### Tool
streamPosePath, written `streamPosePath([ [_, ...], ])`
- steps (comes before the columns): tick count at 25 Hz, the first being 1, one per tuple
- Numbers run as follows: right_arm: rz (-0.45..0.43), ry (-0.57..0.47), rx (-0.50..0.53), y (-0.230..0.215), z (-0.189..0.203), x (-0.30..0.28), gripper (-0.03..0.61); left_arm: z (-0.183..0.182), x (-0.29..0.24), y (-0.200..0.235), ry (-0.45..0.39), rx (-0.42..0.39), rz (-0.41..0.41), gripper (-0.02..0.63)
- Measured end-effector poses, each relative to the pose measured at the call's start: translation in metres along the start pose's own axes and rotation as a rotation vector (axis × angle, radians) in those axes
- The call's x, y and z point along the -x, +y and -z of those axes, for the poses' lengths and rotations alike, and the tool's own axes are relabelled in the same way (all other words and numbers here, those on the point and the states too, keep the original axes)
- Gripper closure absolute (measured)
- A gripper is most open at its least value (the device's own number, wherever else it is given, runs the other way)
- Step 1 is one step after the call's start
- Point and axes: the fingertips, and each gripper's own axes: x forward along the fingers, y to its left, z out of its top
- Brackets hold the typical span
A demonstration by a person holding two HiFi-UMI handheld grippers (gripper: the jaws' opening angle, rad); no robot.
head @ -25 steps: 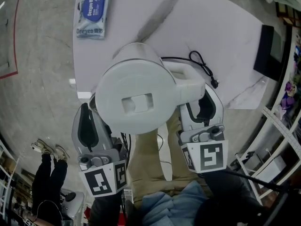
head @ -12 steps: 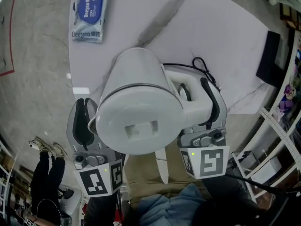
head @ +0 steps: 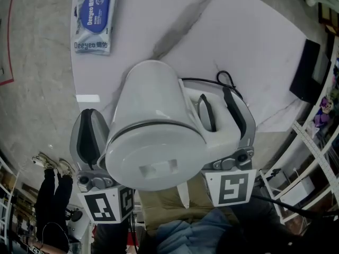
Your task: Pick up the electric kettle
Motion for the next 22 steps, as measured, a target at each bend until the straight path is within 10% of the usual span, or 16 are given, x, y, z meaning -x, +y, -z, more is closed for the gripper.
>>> streamPosePath([
  [22,-0.038,-0.008,0.067,0.009,-0.030,0.004,0.430,-0.029,0.015,-0.005,-0.068,-0.014,0.016,0.614],
])
